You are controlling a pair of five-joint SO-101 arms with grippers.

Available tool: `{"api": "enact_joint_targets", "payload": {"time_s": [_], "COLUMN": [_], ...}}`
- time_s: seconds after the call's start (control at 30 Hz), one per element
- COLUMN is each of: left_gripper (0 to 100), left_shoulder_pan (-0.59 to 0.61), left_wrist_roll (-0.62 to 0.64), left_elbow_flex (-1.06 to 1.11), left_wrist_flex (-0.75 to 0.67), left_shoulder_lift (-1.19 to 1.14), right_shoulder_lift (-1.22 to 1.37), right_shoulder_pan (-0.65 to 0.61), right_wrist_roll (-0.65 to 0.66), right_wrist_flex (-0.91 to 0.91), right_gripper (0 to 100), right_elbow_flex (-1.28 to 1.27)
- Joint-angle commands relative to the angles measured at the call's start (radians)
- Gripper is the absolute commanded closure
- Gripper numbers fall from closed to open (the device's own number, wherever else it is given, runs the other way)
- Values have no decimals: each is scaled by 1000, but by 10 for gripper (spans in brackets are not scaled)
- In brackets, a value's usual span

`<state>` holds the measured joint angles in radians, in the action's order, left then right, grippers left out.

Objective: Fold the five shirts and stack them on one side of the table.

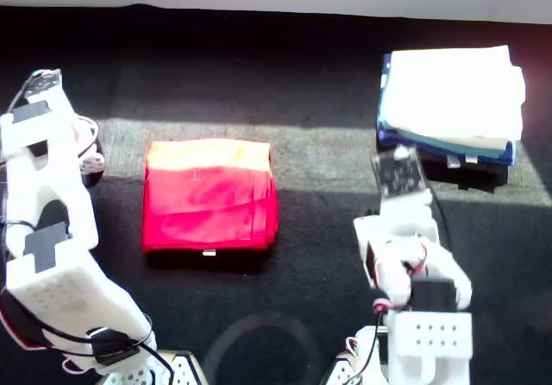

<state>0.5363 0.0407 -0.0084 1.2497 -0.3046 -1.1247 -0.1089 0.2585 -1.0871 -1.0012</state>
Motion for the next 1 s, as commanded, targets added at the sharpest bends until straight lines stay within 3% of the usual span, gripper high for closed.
{"api": "enact_joint_targets", "payload": {"time_s": [0.0, 0.07, 0.17, 0.33, 0.47, 0.6, 0.77, 0.97], "left_gripper": [990, 990, 990, 990, 990, 990, 990, 990], "left_shoulder_pan": [42, 58, 81, 91, 113, 117, 117, 117], "left_wrist_roll": [-11, -12, -12, -14, -63, -123, -132, -132], "left_elbow_flex": [-13, 59, 217, 573, 800, 935, 1018, 1030], "left_wrist_flex": [55, 54, 49, -51, -178, -253, -302, -308], "left_shoulder_lift": [160, 263, 455, 789, 998, 1132, 1171, 1171], "right_shoulder_lift": [351, 529, 774, 1109, 1271, 1386, 1537, 1745], "right_shoulder_pan": [-168, -280, -420, -530, -572, -584, -587, -608], "right_wrist_roll": [-130, -206, -284, -381, -430, -591, -775, -848], "right_wrist_flex": [-93, -143, -189, -229, -280, -343, -423, -483], "right_gripper": [842, 833, 739, 584, 577, 577, 577, 577], "right_elbow_flex": [352, 501, 682, 897, 1053, 1227, 1423, 1600]}}
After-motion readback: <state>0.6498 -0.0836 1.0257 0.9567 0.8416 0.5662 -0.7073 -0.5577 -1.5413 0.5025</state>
